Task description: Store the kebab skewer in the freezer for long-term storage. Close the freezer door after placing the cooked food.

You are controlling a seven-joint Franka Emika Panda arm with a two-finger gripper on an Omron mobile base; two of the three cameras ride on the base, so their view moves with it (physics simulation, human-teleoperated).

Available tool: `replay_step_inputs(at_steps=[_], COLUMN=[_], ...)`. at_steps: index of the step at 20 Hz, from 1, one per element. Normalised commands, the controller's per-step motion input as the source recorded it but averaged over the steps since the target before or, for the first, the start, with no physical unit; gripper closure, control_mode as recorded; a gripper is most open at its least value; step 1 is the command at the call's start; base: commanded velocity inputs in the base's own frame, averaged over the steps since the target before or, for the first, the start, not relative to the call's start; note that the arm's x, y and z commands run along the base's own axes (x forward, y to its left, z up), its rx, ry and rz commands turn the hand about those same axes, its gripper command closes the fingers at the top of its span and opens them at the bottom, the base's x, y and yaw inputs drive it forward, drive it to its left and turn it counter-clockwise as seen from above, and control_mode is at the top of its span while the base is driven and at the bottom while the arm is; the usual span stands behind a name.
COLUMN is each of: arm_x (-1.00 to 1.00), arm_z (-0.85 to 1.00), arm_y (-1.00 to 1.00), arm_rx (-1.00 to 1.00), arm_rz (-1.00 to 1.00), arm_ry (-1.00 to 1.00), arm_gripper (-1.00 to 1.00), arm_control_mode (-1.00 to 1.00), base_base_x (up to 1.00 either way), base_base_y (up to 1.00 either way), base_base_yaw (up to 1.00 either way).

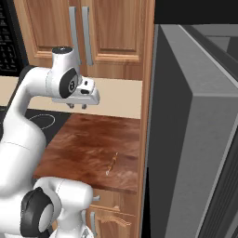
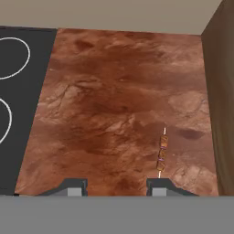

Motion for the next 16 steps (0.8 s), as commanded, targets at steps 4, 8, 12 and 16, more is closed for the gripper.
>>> replay_step_inputs(at_steps=[4, 8, 12, 16], arm_x=[-0.10, 0.00, 0.00, 0.00], arm_z=[-0.19, -0.51, -0.71, -0.75], arm_y=[-0.07, -0.23, -0.22, -0.09], arm_rx=[0.00, 0.00, 0.00, 0.00], arm_rz=[-0.04, -0.15, -0.28, -0.26], arm_ry=[0.06, 0.17, 0.14, 0.13], arm_gripper=[-1.00, -1.00, -1.00, -1.00], arm_control_mode=[-1.00, -1.00, -1.00, -1.00], base_base_x=[0.00, 0.00, 0.00, 0.00], base_base_y=[0.00, 0.00, 0.00, 0.00], base_base_yaw=[0.00, 0.00, 0.00, 0.00])
